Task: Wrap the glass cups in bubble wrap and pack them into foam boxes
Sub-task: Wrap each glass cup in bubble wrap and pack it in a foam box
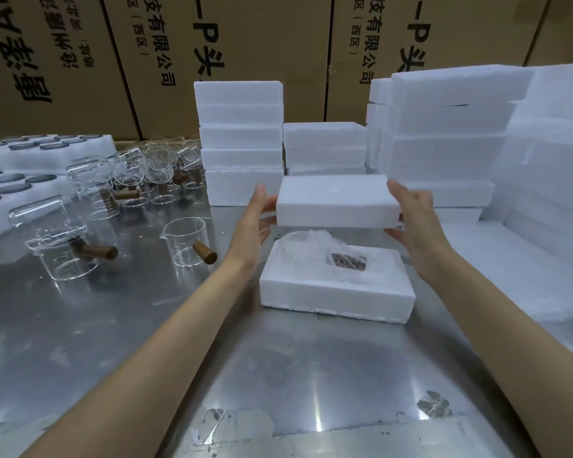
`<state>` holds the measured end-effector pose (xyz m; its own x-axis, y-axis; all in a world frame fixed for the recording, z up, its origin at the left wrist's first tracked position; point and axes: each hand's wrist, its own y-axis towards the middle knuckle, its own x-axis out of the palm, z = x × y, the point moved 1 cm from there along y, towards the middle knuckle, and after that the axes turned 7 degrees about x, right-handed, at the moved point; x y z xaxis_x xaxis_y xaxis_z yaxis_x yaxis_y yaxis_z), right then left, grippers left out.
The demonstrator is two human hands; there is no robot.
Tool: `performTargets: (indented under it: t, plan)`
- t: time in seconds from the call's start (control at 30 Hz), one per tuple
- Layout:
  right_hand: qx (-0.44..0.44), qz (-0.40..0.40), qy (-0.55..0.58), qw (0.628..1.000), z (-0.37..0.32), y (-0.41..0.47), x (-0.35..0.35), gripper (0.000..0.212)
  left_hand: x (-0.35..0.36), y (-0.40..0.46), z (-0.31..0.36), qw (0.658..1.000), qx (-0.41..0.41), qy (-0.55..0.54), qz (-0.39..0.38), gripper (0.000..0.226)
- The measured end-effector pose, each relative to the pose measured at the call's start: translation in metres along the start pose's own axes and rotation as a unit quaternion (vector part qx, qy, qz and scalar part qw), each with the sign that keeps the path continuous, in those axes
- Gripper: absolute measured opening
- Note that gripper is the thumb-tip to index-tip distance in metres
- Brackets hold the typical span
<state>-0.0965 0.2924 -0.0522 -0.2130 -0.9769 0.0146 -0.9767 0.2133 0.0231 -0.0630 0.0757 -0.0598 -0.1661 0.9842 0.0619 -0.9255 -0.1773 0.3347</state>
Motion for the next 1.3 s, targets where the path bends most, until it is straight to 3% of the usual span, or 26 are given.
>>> performTargets:
  t: [0.17,0.3,0.5,0.67,0.9,1.03,1.13,1.3]
  plan:
    - [-0.038,0.037,0.061,0.997,-0.022,-0.031,-0.009,0.019,0.002,-0.006,0.029,0.994,0.100,-0.019,0.037,0.037]
    - [-0.030,0.029,0.092,0.995,-0.019,-0.058,-0.013,0.017,-0.002,-0.014,0.033,0.992,0.123,0.001,0.020,0.039]
    - [-0.042,0.032,0.062,0.997,-0.002,-0.084,-0.008,0.030,-0.011,-0.019,0.024,0.996,0.077,-0.024,0.025,0.044]
    - [-0.018,0.036,0.020,0.999,0.007,-0.081,-0.004,0.018,-0.016,-0.022,0.014,0.998,0.052,-0.011,0.021,0.042]
    - [0.009,0.033,0.001,0.999,0.010,-0.078,-0.003,0.018,-0.013,-0.019,0.002,0.997,-0.027,-0.059,0.039,0.029]
    - [0.009,0.021,0.009,1.000,0.009,-0.076,-0.001,0.015,-0.008,-0.020,0.000,0.986,-0.082,-0.137,0.054,0.006]
    - [0.008,0.016,0.013,1.000,0.009,-0.075,-0.001,0.014,-0.007,-0.019,0.001,0.979,-0.089,-0.181,0.044,0.019]
    - [0.017,0.013,0.031,0.999,0.007,-0.069,-0.003,0.019,-0.004,-0.020,0.001,0.982,-0.107,-0.152,0.012,0.020]
